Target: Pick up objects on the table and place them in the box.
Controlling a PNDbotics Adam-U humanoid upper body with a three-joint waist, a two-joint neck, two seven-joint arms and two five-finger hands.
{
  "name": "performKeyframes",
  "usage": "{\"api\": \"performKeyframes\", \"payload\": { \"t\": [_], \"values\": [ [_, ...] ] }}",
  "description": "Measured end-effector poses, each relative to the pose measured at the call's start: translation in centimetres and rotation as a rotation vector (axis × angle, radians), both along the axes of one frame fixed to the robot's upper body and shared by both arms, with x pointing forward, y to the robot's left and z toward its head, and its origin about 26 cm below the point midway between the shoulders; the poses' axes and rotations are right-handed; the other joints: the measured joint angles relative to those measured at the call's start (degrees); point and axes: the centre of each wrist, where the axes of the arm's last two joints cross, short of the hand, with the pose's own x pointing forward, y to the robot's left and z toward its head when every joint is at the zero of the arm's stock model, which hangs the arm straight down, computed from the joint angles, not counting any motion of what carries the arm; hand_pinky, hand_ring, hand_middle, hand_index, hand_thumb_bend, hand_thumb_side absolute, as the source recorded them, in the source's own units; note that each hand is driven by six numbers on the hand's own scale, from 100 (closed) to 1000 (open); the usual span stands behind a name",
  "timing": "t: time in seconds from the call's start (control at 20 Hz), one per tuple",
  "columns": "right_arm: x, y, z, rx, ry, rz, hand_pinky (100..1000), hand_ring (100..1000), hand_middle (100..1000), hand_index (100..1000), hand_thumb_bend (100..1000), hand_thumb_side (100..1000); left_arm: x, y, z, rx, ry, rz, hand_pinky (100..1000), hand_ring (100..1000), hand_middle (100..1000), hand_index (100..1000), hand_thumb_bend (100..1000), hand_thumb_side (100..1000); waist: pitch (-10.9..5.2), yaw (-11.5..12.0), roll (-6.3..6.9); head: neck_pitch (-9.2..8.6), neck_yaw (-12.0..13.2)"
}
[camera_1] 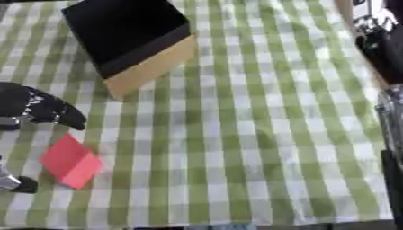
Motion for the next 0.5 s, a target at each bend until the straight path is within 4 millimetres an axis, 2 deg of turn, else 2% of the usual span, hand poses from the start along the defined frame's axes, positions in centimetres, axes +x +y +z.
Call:
{"api": "performKeyframes", "payload": {
  "t": [0.3, 0.4, 0.5],
  "values": [
    [0.0, 0.02, -0.03, 0.008, -0.001, 0.001, 795, 776, 499, 683, 100, 684, -0.01, -0.06, -0.12, 0.015, 0.044, -0.033, 773, 867, 866, 932, 496, 424, 0.0, -0.1, 0.2, 0.0, -0.1],
    [0.0, 0.04, -0.08, 0.01, 0.001, 0.001, 795, 776, 499, 683, 100, 684, -0.01, -0.04, -0.08, 0.019, 0.047, -0.04, 775, 874, 872, 932, 441, 379, 0.0, -0.1, 0.28, 0.0, -0.2],
    [-0.01, 0.03, -0.17, 0.012, 0.004, -0.001, 795, 775, 498, 683, 100, 685, 0.0, 0.04, 0.06, 0.024, 0.039, -0.037, 785, 888, 875, 929, 334, 278, 0.0, -0.1, 0.32, 0.0, -0.3]
  ]
}}
